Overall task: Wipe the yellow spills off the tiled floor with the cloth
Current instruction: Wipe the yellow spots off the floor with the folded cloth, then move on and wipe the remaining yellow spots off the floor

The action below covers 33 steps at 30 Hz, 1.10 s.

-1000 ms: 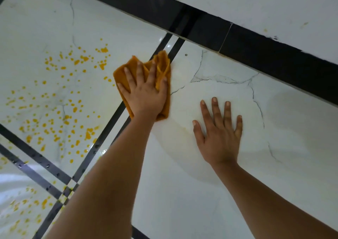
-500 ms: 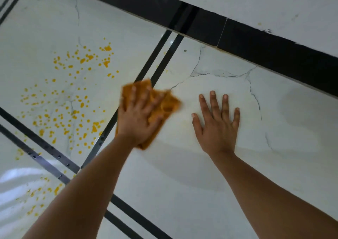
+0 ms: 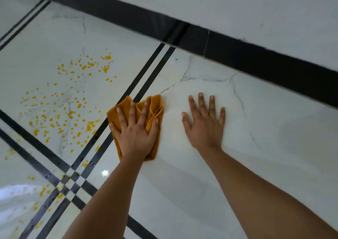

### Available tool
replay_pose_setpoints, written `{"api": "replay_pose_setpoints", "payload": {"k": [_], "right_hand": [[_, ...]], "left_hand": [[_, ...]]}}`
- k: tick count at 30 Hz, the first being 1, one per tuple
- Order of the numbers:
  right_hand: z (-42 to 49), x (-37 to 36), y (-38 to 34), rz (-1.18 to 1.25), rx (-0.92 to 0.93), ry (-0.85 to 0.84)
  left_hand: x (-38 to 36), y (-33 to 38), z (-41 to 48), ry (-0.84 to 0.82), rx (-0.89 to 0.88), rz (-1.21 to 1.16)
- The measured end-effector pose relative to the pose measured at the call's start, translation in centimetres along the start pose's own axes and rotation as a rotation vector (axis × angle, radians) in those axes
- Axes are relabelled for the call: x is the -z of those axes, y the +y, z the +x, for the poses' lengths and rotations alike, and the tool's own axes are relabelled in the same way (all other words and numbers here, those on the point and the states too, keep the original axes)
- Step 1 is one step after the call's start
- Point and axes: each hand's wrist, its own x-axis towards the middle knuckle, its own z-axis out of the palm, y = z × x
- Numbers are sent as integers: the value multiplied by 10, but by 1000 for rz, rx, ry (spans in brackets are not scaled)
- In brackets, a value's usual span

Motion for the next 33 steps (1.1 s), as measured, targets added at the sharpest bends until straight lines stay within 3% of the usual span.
{"api": "replay_pose_setpoints", "payload": {"k": [5, 9, 11, 15, 19, 23, 29, 33], "right_hand": [[-24, 12, 1, 232, 20, 86], [-103, 31, -1, 386, -44, 126], [-146, 50, -4, 462, -86, 26], [-199, 102, -15, 755, -222, -183], [-221, 166, -30, 1050, -345, -379], [-255, 238, -39, 922, -202, -547], [-342, 341, -52, 933, -147, -282], [-412, 388, -60, 978, -170, -220]], "left_hand": [[-3, 1, -46, -35, -16, -27], [7, -3, -94, -121, 36, -133], [25, -4, -110, -146, 104, -238], [80, 8, -145, -192, 270, -825], [143, 17, -197, -273, 288, -1143], [214, 31, -254, -333, 210, -1335], [301, 39, -349, -351, 175, -1395], [340, 19, -430, -295, 120, -1418]]}}
